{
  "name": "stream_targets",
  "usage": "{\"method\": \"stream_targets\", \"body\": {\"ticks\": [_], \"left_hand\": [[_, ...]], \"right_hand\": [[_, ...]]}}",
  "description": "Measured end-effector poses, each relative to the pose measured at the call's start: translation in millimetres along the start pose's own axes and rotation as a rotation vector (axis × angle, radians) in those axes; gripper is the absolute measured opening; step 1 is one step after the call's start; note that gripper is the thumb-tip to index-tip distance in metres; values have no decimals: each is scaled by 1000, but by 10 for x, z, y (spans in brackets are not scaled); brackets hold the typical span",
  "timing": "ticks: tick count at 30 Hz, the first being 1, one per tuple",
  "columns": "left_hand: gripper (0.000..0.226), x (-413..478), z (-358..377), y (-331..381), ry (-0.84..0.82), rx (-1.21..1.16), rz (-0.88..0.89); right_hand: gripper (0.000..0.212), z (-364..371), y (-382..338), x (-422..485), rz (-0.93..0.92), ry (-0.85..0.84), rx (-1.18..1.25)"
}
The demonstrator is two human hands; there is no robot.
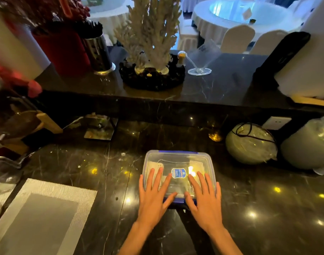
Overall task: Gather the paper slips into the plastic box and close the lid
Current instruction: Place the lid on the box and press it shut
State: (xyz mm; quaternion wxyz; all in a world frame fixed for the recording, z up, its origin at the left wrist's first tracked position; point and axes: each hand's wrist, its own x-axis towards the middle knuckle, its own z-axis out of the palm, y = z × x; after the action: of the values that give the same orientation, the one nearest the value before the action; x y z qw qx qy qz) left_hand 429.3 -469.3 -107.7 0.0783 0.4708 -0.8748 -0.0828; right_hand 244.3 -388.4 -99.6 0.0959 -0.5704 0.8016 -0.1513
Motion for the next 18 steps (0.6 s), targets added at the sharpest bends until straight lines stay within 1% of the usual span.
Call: {"method": "stream_targets", "body": {"ticks": [6,11,18], "left_hand": [[64,819,-68,-196,35,15,-4],[64,1378,-61,-339,45,34,-31],[63,1844,-29,-518,72,37,-48]], "right_hand": [[60,2,-57,847,12,39,-33],[62,4,-109,1442,28,54,-68],[62,59,-144,1886,53,8,-71]]}}
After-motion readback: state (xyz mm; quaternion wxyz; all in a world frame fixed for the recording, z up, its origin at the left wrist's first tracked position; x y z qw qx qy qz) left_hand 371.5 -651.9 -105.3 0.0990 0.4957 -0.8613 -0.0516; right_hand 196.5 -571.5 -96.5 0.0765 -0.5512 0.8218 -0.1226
